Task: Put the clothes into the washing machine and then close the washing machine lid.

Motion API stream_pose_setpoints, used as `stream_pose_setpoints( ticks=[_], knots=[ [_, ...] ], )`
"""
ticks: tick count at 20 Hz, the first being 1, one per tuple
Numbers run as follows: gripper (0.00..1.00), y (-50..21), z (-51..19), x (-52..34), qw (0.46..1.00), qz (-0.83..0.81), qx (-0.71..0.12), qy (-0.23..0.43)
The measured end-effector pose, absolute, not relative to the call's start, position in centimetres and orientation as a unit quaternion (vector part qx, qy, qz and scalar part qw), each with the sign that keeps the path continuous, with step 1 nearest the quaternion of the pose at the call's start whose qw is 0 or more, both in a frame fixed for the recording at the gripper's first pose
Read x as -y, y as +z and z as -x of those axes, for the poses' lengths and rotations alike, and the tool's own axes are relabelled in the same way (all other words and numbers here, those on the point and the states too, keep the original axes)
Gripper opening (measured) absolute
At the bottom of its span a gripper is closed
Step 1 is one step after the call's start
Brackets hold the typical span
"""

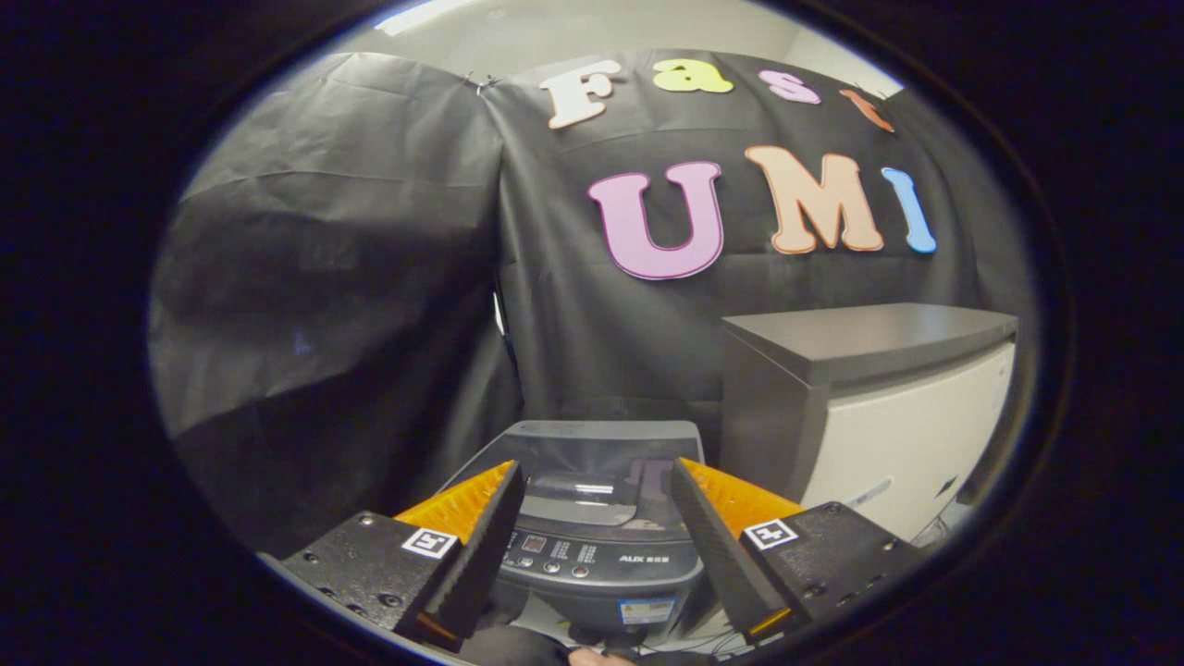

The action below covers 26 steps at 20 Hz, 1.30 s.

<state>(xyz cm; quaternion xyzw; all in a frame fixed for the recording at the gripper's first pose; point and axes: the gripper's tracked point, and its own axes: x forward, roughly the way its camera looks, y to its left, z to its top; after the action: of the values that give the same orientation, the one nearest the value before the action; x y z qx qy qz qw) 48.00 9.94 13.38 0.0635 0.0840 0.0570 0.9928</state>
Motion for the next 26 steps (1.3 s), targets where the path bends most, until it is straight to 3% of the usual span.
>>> stream_pose_setpoints(
  ticks=[26],
  knots=[
    [0.97, 10.1, -25.4, -8.5, 0.999, -0.041, 0.007, -0.002]
  ],
)
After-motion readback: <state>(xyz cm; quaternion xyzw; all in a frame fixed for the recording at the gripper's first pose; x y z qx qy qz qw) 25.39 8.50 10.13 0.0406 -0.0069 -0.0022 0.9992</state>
